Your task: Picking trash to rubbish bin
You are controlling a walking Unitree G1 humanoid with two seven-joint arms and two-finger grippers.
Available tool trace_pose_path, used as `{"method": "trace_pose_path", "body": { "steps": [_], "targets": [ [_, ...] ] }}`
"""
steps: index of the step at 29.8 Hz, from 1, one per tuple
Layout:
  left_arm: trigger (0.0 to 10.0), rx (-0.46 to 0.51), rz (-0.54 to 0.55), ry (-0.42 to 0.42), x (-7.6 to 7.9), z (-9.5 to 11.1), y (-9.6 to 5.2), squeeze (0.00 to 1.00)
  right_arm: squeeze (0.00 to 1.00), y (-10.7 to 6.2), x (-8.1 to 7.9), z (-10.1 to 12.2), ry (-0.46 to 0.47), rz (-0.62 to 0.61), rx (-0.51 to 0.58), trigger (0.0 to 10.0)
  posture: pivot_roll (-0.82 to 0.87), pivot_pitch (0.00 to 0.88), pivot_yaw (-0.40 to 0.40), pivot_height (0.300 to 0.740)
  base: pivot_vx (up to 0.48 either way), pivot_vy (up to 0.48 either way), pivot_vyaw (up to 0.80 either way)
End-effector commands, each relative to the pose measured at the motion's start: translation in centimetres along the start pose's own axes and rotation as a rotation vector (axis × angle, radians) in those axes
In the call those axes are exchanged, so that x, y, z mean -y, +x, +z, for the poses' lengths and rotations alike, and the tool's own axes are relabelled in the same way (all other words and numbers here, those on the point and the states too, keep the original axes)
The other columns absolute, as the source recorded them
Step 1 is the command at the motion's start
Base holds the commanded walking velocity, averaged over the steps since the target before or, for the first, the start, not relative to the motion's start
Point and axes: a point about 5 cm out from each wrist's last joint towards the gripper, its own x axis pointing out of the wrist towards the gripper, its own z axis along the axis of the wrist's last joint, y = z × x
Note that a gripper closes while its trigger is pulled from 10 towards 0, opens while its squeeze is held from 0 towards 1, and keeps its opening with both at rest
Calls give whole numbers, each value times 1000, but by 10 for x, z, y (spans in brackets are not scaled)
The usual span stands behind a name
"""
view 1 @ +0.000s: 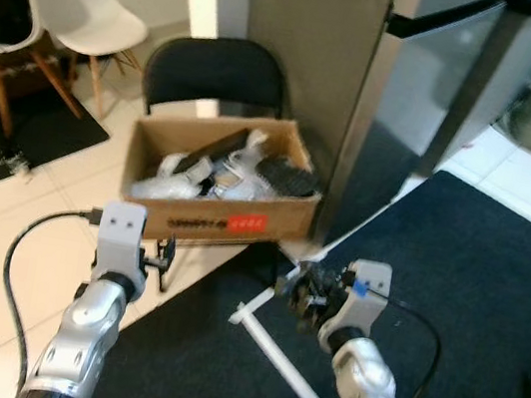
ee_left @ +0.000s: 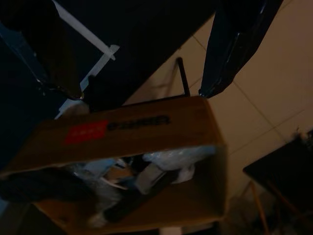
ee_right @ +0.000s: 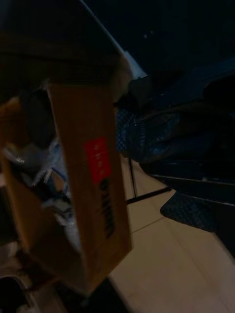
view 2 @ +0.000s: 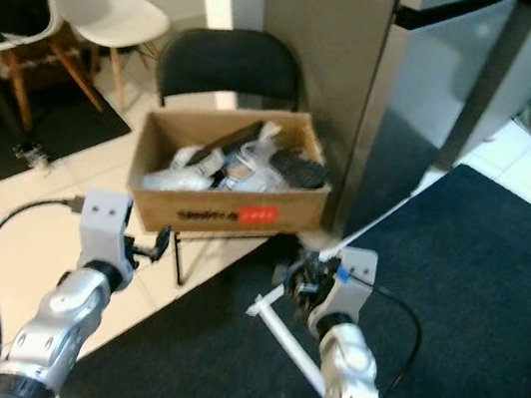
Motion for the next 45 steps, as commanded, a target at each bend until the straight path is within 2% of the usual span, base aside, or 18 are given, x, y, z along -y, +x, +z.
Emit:
{"method": "trace_pose_path", "body": {
  "steps": [1, 6, 7, 9, 16, 37, 45],
  "targets": [
    [10000, -41, 24, -8, -6, -7, -2, 0, 0, -1, -5, -5, 28, 3, -5, 10000, 51, 111, 42, 740, 0, 0, 800],
    [10000, -41, 13, -40, -6, -5, 0, 0, 0, -1, -8, -5, 31, -3, 2, 10000, 49, 112, 51, 740, 0, 0, 800],
    [10000, -22, 11, -17, -6, -4, 0, 0, 0, -2, -7, -4, 21, -16, 11, 10000, 50, 114, 49, 740, 0, 0, 513],
    [10000, -4, 1, 26, -7, -3, -1, 0, 0, -3, -5, -5, 30, -39, 14, 10000, 51, 114, 47, 740, 0, 0, 0],
    [10000, -10, 10, 11, -8, -3, -1, 0, 0, -2, -2, -4, 21, -61, 14, 10000, 52, 118, 47, 740, 0, 0, 0],
    [10000, 11, -4, 10, -9, 2, 2, 0, 0, 0, -4, -4, 16, -70, 17, 10000, 55, 122, 54, 740, 0, 0, 0],
    [10000, 14, -11, 13, -9, 3, 2, 0, 0, 1, -4, -4, 16, -71, 18, 10000, 56, 125, 53, 740, 276, 0, 0]
  ]
}}
